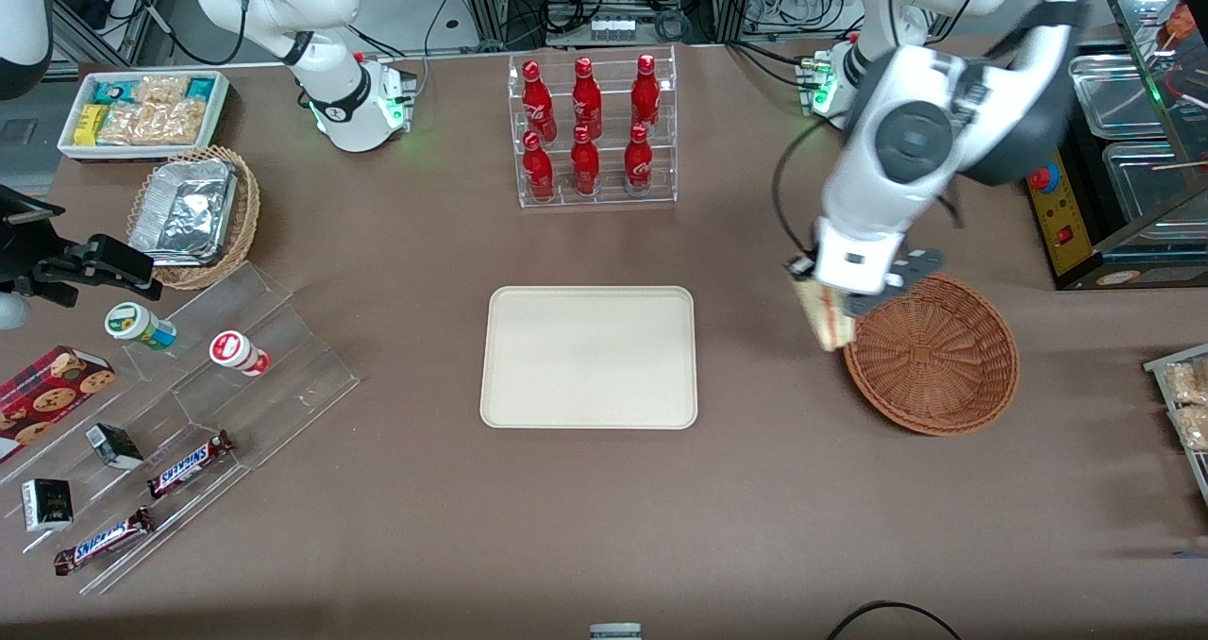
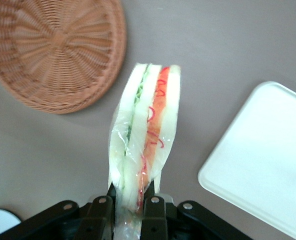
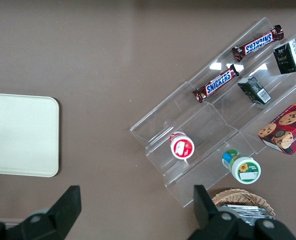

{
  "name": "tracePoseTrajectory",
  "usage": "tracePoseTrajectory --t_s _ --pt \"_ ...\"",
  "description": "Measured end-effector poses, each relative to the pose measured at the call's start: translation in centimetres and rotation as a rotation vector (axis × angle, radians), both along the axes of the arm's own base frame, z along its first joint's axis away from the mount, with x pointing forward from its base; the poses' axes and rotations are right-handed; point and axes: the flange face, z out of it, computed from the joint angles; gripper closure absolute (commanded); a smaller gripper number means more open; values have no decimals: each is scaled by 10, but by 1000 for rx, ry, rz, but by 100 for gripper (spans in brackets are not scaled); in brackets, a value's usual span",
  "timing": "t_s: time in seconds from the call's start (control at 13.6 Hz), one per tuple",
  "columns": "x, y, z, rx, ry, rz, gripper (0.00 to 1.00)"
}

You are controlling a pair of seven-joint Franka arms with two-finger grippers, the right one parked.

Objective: Place sandwich from basket to tray
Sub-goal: 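Lift the sandwich and carry it over the cream tray, then lower the sandwich onto the tray and open the left gripper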

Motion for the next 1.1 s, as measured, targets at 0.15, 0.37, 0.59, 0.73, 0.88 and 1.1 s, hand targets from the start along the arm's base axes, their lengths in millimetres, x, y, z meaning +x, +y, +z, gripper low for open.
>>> tracePoseTrajectory --t_s 0.15,0.37,0.59,0.73,0.88,1.1 --pt "-9 -46 -10 -16 -26 -76 83" --pt "-8 -107 -44 -40 -61 -156 83" --pt "-5 -141 -80 -68 -99 -197 83" --pt "-17 -167 -107 -74 -103 -239 82" --pt "-22 -181 -130 -82 -111 -261 82" --pt "-19 -183 -159 -78 -110 -264 82"
